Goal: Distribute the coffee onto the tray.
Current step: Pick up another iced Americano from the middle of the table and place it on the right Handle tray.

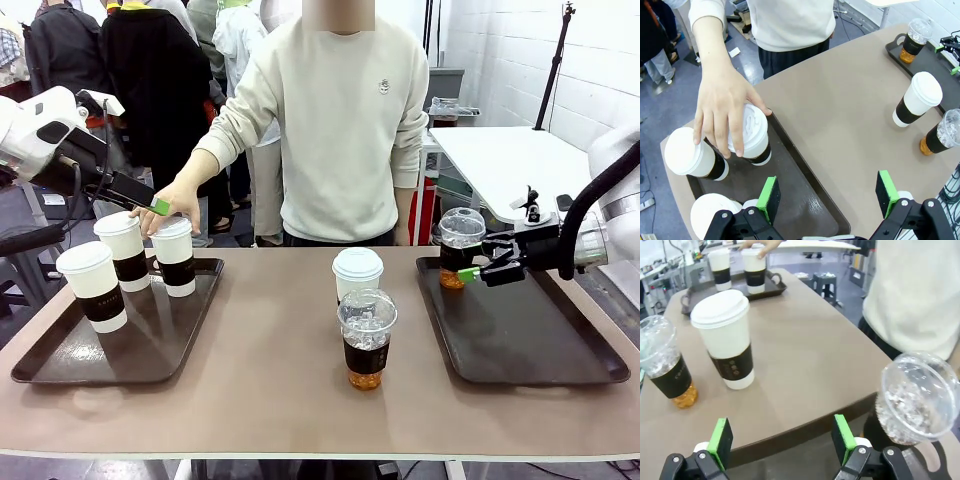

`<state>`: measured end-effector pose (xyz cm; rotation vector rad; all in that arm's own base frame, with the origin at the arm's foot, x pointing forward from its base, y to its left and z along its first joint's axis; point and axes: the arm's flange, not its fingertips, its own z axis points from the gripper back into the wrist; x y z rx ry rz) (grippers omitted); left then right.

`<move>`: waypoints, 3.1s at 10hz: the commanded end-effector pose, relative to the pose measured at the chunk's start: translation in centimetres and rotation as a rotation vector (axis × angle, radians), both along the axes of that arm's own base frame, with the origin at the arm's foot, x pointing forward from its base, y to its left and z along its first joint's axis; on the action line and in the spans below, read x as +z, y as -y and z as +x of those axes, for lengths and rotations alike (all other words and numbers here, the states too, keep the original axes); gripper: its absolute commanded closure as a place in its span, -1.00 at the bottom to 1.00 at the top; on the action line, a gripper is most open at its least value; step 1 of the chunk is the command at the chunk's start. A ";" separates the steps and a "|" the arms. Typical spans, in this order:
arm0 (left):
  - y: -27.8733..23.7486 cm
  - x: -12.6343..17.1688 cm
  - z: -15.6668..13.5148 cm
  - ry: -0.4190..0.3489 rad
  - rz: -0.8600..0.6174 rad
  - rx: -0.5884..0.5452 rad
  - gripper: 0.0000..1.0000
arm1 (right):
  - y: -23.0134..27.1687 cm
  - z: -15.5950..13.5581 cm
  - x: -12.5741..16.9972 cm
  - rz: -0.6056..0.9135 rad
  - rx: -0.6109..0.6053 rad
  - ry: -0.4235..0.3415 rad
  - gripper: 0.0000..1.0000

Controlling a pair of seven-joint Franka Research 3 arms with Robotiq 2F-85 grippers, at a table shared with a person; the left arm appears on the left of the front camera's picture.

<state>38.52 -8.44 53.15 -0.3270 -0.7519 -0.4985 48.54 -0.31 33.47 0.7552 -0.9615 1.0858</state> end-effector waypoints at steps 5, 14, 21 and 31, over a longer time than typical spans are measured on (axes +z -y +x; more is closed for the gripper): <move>-0.1 -0.2 0.1 -0.003 -0.012 0.001 -1.00 | -0.3 -0.1 0.0 -0.008 0.062 0.002 -1.00; -0.1 -0.2 0.1 -0.003 -0.012 0.001 -1.00 | -2.1 -1.9 1.9 -0.057 0.206 -0.007 -1.00; -0.1 -0.2 0.1 -0.003 -0.012 0.001 -1.00 | -3.1 -5.5 2.8 -0.103 0.297 -0.029 -1.00; -0.1 -0.2 0.1 -0.003 -0.012 0.001 -1.00 | -4.8 -5.9 1.1 -0.074 0.324 0.007 -1.00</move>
